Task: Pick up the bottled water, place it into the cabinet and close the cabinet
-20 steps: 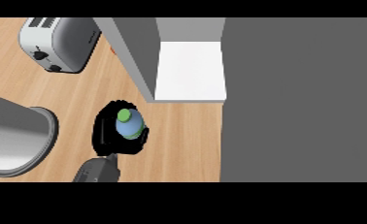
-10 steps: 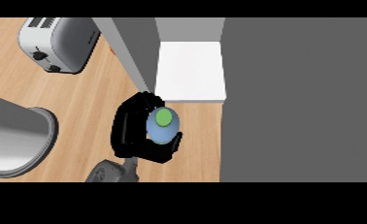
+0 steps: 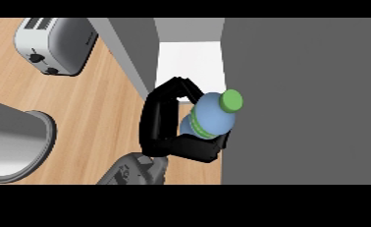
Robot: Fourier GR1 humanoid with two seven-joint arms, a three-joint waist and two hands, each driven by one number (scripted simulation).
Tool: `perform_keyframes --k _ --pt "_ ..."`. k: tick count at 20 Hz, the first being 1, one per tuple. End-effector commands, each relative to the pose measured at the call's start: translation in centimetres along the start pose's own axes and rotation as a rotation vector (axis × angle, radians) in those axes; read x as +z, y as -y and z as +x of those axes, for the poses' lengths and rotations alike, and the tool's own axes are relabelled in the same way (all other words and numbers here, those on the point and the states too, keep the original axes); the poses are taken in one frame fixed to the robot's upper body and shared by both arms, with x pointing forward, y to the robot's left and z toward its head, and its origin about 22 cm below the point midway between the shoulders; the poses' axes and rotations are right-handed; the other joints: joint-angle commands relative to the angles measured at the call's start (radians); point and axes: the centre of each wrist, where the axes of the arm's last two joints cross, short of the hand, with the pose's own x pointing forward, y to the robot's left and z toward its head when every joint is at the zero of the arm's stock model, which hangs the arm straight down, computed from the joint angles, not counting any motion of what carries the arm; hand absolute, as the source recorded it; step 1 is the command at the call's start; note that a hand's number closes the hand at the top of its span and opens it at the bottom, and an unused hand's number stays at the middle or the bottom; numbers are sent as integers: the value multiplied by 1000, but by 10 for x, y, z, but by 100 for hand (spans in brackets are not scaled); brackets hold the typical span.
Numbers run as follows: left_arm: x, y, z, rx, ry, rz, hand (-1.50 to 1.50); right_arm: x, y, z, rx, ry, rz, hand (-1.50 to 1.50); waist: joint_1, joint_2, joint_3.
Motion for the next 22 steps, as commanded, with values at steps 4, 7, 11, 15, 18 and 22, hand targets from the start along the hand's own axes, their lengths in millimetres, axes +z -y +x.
perform_keyframes --k 4,7,11,15,18,22 --pt "-49 34 18 -51 31 53 150 -20 -3 15 3 68 17 -150 -4 4 0" --pt "-65 41 11 -119 37 77 150 -21 -2 23 14 72 -3 -150 -7 6 0" --pt "-68 40 -7 -175 22 108 150 -17 2 23 -7 73 -4 -150 -17 6 -1" --pt "-63 36 -22 -219 11 99 150 -21 0 33 17 86 24 -150 -16 7 -1" --pt "-87 41 -10 -222 -1 112 150 -18 3 16 -8 63 -1 -150 -8 3 0" --pt "-87 12 -43 -289 -19 125 150 -15 11 20 -6 73 5 -150 -13 8 -1"
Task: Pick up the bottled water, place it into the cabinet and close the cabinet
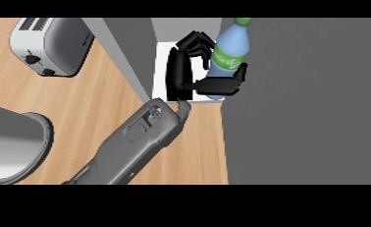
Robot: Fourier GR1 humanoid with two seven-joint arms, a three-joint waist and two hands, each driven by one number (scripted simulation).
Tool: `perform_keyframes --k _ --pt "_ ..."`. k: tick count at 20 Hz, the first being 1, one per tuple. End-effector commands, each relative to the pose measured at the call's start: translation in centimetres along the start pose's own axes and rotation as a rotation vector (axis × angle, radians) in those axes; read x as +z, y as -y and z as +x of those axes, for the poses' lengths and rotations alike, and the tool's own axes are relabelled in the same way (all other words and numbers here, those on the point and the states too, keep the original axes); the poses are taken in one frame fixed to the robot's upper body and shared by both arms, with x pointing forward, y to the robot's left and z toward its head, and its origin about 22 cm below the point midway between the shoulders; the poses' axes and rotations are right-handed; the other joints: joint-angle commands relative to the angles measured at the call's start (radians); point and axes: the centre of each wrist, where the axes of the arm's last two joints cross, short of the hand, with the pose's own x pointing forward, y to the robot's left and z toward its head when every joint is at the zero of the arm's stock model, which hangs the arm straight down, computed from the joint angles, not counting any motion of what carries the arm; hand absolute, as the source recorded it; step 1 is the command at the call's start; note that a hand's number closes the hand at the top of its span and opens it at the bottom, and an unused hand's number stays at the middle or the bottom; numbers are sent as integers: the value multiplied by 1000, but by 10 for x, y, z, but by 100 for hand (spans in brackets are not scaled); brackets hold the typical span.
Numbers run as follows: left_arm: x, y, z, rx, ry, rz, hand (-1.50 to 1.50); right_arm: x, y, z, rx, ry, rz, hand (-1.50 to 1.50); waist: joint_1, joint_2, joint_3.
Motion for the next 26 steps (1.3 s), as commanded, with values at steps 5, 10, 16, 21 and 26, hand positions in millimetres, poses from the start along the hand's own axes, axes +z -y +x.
perform_keyframes --k 5,10,16,21,26 --pt "-25 -28 -36 -44 -43 66 150 -5 -4 9 -66 67 1 -150 -5 7 0" --pt "-45 -37 -37 -46 -44 117 150 2 1 9 -79 74 -1 -150 -2 4 1" --pt "-56 -38 -47 -128 -13 129 150 -2 2 11 -70 69 16 -150 -16 8 1" --pt "-66 -41 -55 -308 -11 96 -150 -7 3 16 -71 97 32 -150 -27 13 1" --pt "-75 -45 -55 -350 -24 70 -150 -9 -6 10 -61 80 28 -150 -23 13 1"
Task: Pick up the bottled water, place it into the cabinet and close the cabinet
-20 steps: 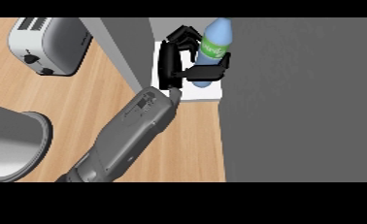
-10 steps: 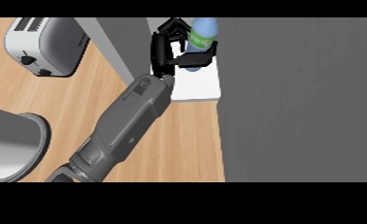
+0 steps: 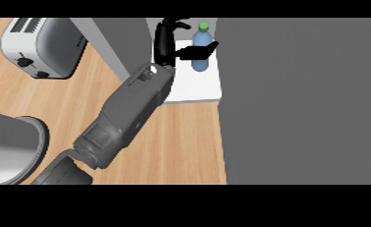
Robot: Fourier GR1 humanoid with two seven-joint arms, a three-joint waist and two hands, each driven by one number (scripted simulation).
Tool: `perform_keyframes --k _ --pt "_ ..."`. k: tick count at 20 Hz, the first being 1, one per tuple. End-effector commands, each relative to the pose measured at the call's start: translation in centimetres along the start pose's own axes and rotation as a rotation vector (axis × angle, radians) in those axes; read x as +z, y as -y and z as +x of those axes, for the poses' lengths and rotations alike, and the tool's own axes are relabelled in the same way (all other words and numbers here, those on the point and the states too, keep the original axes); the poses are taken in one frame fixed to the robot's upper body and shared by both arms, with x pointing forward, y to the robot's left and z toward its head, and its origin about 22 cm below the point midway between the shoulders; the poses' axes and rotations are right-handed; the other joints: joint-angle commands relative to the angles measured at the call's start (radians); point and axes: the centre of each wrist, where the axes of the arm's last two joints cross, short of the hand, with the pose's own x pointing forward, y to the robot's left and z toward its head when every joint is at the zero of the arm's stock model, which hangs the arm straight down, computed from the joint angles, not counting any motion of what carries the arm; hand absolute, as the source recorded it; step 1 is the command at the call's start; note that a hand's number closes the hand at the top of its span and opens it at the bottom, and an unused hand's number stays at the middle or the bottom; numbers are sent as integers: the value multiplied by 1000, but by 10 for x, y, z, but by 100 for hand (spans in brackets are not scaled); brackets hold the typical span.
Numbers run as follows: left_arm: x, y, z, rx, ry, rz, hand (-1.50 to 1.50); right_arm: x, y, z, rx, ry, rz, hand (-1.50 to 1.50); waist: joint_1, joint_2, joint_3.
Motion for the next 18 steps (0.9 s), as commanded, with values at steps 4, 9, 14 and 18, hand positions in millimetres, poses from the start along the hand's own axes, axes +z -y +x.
perform_keyframes --k 4,9,14,18 --pt "-15 -1 6 -74 -25 5 -150 -15 -4 13 -10 63 26 -150 -14 9 0" --pt "-21 -3 10 20 -6 1 -150 -9 -5 10 -21 44 24 -150 5 2 0" --pt "-16 -2 14 159 75 -51 -150 -13 -11 21 10 77 11 -150 13 -7 -1" --pt "-19 -1 22 277 71 -109 -150 -15 3 19 11 57 9 -150 38 -9 -1"
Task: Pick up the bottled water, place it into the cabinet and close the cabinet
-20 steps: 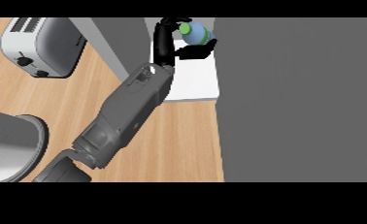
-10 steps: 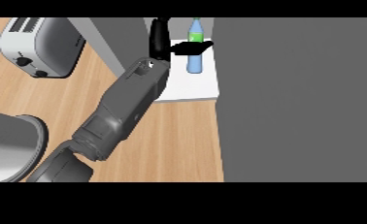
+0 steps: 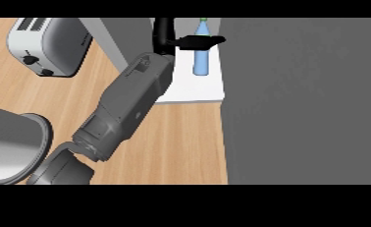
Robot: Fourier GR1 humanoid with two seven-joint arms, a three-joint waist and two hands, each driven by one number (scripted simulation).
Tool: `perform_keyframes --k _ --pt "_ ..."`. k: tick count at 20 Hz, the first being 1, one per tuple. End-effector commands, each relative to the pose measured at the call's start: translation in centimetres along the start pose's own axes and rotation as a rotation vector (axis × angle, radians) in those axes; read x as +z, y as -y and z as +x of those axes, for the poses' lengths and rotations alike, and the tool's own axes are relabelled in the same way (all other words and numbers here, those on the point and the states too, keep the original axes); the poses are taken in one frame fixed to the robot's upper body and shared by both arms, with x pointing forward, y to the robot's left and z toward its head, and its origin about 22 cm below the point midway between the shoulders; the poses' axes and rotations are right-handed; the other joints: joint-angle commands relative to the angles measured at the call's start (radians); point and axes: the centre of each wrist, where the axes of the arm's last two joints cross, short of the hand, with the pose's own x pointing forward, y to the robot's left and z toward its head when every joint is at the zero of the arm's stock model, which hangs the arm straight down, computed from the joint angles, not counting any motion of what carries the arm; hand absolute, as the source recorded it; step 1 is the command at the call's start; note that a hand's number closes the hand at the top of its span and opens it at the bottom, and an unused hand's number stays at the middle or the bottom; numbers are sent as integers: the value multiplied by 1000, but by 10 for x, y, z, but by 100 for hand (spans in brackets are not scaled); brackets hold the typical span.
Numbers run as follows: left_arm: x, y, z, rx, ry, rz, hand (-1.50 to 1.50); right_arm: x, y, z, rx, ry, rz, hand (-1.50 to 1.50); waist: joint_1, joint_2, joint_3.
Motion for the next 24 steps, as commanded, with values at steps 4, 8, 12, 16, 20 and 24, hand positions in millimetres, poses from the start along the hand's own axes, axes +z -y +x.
perform_keyframes --k 4,8,12,16,20,24 --pt "17 8 4 139 -11 -80 -150 -13 -5 15 11 38 8 -150 21 -10 1" --pt "41 8 -7 153 -11 -100 -150 -8 -13 35 -1 23 44 -150 12 -11 0" --pt "61 11 1 215 -25 -140 -150 -10 -26 24 -8 -2 11 -150 46 -20 0" --pt "98 22 7 257 -34 -160 -150 -15 -22 29 -10 29 31 -150 34 -19 0" --pt "135 13 9 280 -30 -193 -150 -20 -23 30 -1 13 13 -150 58 -20 0" --pt "149 -10 26 314 -34 -182 -150 -27 -21 32 6 24 18 -150 51 -14 0"
